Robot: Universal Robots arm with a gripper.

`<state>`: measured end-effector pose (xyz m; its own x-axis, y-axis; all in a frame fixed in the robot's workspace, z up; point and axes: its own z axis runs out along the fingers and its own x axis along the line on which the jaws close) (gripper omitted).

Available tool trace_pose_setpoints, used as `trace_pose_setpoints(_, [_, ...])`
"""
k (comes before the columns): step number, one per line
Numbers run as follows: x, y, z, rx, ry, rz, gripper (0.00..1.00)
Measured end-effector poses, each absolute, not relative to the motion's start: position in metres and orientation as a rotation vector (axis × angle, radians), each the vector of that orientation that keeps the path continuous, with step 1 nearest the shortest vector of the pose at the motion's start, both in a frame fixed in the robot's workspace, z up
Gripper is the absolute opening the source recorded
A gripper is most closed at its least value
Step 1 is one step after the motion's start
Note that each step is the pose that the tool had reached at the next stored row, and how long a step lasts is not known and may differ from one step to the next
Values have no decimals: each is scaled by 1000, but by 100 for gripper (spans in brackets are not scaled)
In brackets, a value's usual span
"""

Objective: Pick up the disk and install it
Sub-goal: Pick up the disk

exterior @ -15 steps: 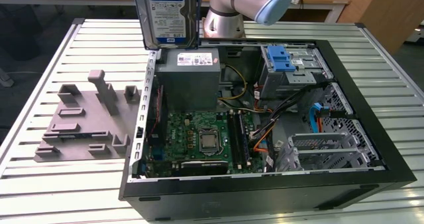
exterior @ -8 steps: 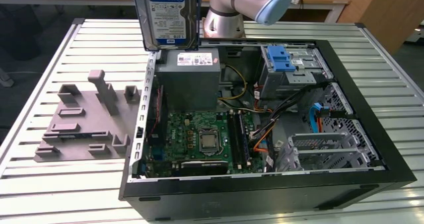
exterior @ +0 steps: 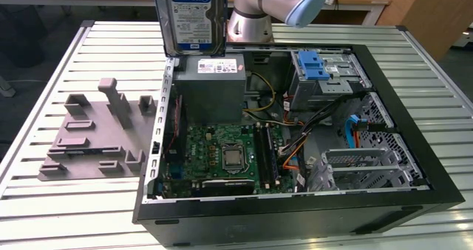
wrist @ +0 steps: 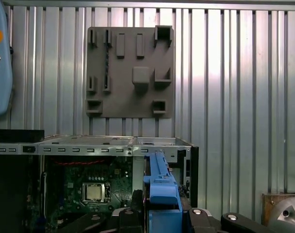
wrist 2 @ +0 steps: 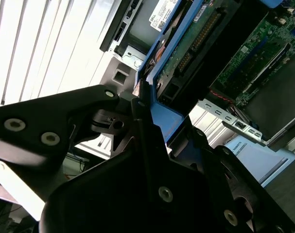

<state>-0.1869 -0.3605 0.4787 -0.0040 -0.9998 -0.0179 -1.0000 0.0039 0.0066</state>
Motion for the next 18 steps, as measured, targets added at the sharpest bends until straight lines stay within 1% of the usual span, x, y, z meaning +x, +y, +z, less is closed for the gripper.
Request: trace_pose_setpoints(18, [-175, -362, 479, -2211, 2220, 27, 36])
